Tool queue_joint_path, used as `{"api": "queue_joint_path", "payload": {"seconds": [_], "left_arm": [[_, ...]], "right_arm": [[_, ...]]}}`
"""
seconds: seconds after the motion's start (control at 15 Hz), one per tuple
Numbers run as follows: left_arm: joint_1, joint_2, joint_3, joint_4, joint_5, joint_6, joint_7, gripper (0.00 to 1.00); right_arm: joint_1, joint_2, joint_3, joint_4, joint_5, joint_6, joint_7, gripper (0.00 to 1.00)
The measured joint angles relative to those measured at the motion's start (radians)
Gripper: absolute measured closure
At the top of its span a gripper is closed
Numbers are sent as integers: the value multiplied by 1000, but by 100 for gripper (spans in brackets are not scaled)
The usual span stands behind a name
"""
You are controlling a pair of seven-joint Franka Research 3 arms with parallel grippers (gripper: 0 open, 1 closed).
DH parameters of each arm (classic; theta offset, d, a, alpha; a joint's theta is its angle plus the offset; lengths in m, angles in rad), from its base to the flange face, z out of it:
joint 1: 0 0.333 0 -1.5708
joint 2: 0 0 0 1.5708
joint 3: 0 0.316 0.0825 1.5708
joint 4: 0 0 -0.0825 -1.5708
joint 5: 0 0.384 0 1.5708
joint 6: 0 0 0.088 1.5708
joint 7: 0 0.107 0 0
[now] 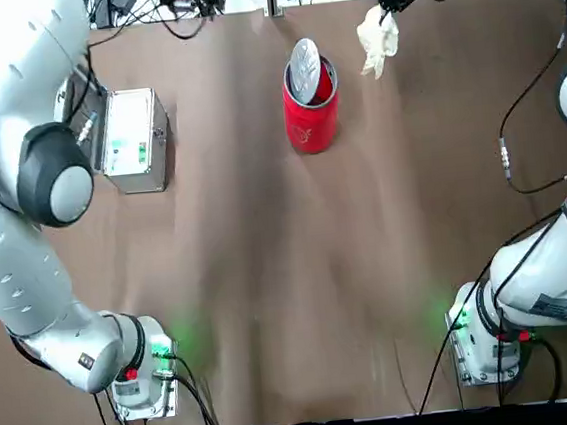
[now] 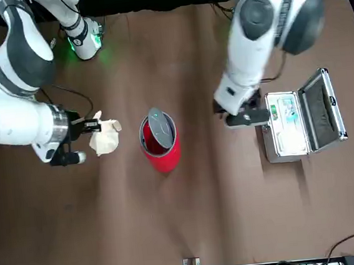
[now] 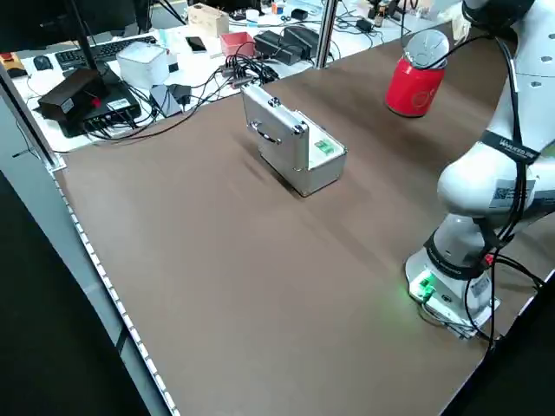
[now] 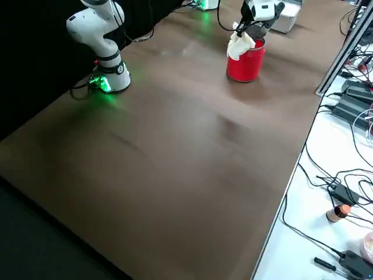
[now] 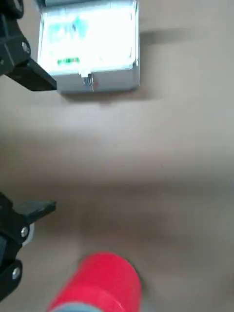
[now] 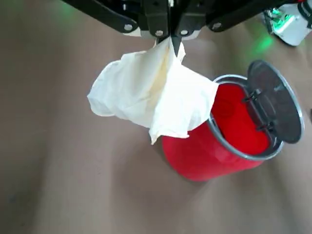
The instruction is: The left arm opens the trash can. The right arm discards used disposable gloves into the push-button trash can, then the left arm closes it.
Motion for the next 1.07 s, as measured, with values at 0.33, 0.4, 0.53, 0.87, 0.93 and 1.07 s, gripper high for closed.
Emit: {"api": "queue_joint_path", "payload": {"seconds": [0.33,0.4,0.53,0.87,0.93,1.07], "left_arm": [[150,-49,-2,-1,-1,-131,254,1],[202,-71,-2,-1,-4,-165,345,0],[258,-96,-3,-9,-21,-192,414,0],[365,-144,-3,-58,-50,-199,518,0],[369,-145,-3,-63,-52,-199,521,0],[369,-145,-5,-69,-52,-199,521,0]], "right_arm": [[48,8,0,-22,57,54,0,98],[73,9,0,-49,76,101,0,98],[104,11,0,-85,79,168,0,98],[136,17,0,-129,119,250,0,98],[136,17,-1,-129,128,253,0,98],[136,17,-2,-129,152,257,0,98]]}}
